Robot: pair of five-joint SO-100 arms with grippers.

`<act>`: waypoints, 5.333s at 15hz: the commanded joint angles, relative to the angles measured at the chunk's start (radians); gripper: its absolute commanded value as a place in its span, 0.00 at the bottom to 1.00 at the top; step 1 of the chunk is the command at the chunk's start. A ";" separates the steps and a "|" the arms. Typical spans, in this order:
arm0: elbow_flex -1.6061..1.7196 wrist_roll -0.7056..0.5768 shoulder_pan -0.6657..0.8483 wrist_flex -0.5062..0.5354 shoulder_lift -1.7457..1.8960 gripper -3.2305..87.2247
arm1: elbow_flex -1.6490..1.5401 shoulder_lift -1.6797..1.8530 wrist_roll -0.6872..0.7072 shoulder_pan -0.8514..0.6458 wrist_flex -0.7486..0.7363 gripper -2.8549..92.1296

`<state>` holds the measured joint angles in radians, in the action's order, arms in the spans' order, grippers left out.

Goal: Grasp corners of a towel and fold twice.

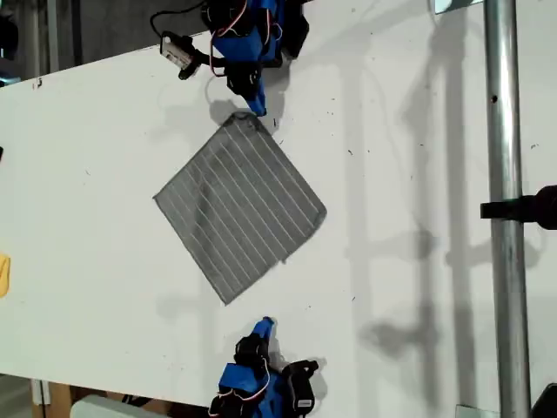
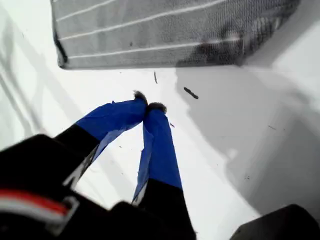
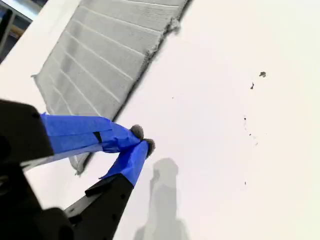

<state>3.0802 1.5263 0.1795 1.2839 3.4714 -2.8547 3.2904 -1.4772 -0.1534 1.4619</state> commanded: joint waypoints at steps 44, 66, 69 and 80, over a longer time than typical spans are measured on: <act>-1.008 -0.232 -0.037 0.097 -1.054 0.01 | 0.512 -1.358 0.232 -0.469 -0.166 0.48; -1.609 -0.255 -0.121 0.077 -1.717 0.01 | 0.531 -1.493 0.397 -0.549 -0.311 0.03; -1.832 -0.301 -0.144 0.026 -1.973 0.03 | 0.532 -1.494 0.399 -0.541 -0.313 0.03; -2.194 -0.534 -0.219 -0.219 -2.453 0.35 | 0.549 -1.532 0.405 -0.534 -0.319 0.03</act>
<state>0.9449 1.0048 -0.0230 1.1045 1.0063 -2.3424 1.7610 -1.0815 -0.6964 1.1474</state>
